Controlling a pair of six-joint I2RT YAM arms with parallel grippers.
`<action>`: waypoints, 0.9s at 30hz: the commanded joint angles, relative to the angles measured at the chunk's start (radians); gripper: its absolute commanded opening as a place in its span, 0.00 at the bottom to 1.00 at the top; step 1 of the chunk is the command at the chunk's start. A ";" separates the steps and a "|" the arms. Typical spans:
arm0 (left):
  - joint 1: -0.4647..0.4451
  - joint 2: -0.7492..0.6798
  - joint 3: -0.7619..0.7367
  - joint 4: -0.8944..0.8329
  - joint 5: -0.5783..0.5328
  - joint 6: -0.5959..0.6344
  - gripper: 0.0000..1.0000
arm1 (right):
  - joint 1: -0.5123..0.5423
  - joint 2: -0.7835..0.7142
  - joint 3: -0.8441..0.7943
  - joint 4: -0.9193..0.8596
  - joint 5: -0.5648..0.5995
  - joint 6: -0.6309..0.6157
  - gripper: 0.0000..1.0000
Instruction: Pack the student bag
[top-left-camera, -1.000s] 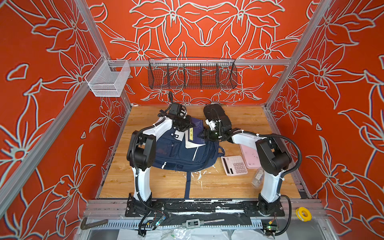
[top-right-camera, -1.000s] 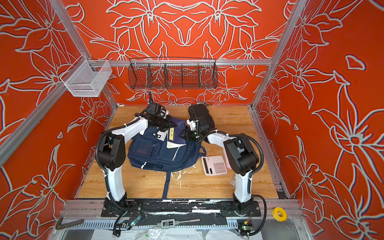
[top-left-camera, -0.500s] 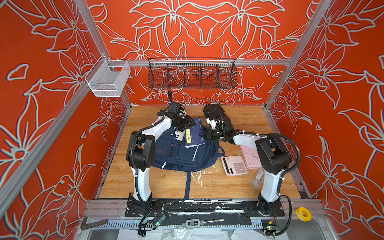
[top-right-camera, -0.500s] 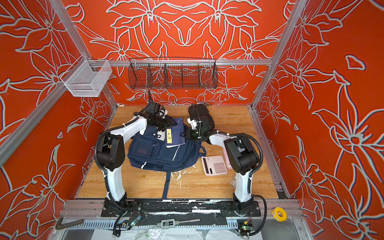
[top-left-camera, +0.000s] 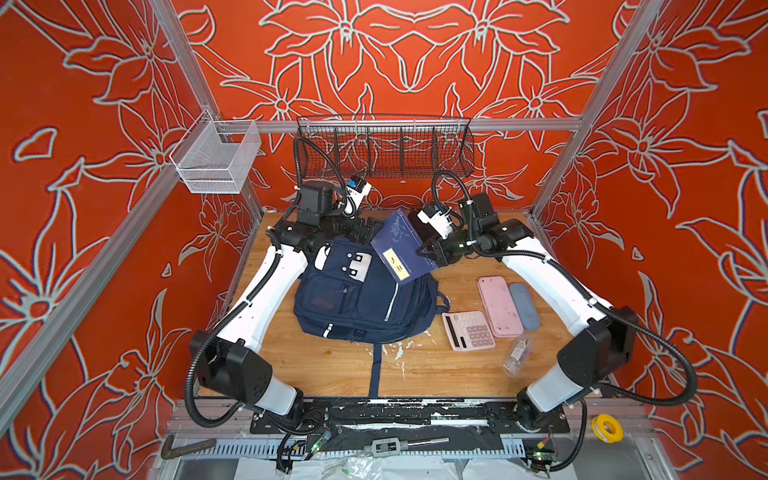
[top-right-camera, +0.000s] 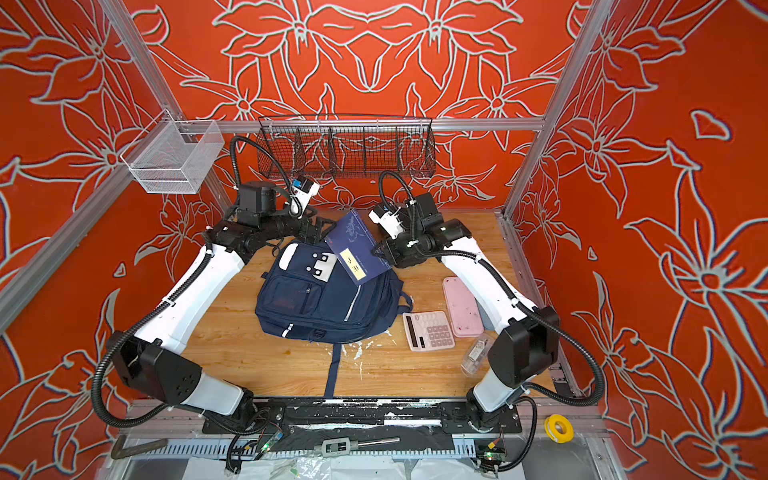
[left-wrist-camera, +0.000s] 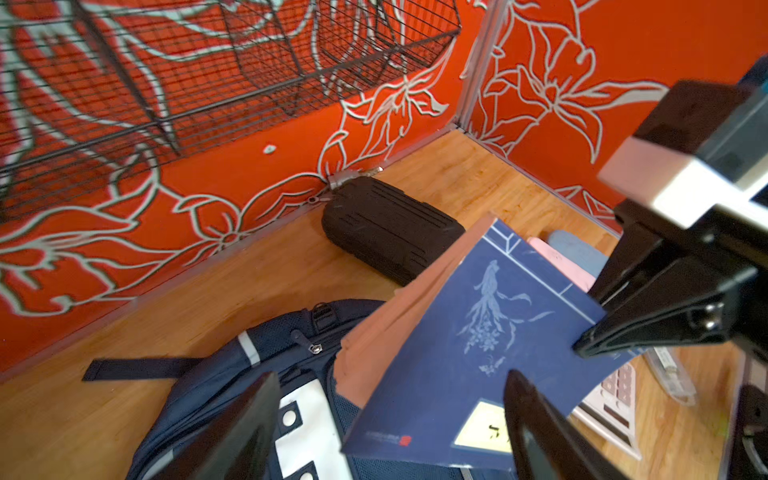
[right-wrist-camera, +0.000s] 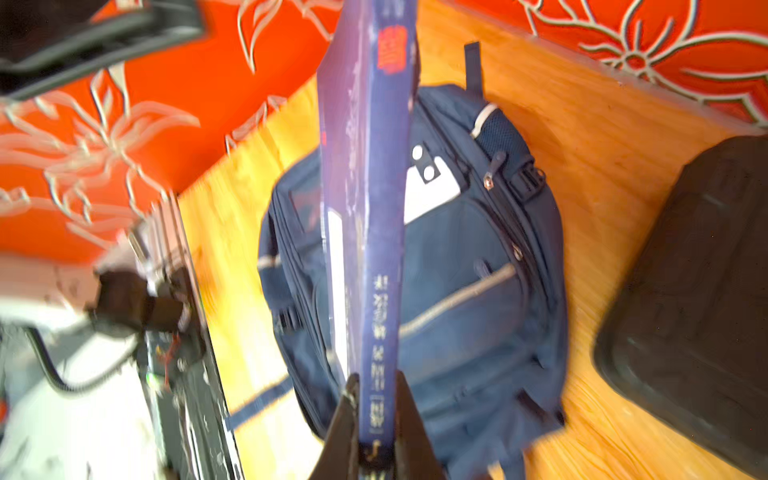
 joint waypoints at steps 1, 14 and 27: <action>-0.015 0.018 -0.039 0.019 0.177 0.225 0.85 | -0.003 -0.060 0.023 -0.159 -0.006 -0.201 0.00; -0.095 0.125 0.046 -0.050 0.558 0.243 0.43 | -0.001 -0.144 0.046 -0.280 -0.016 -0.350 0.00; -0.098 0.100 0.015 0.340 0.546 -0.380 0.00 | -0.235 -0.391 -0.299 0.170 -0.017 -0.033 0.97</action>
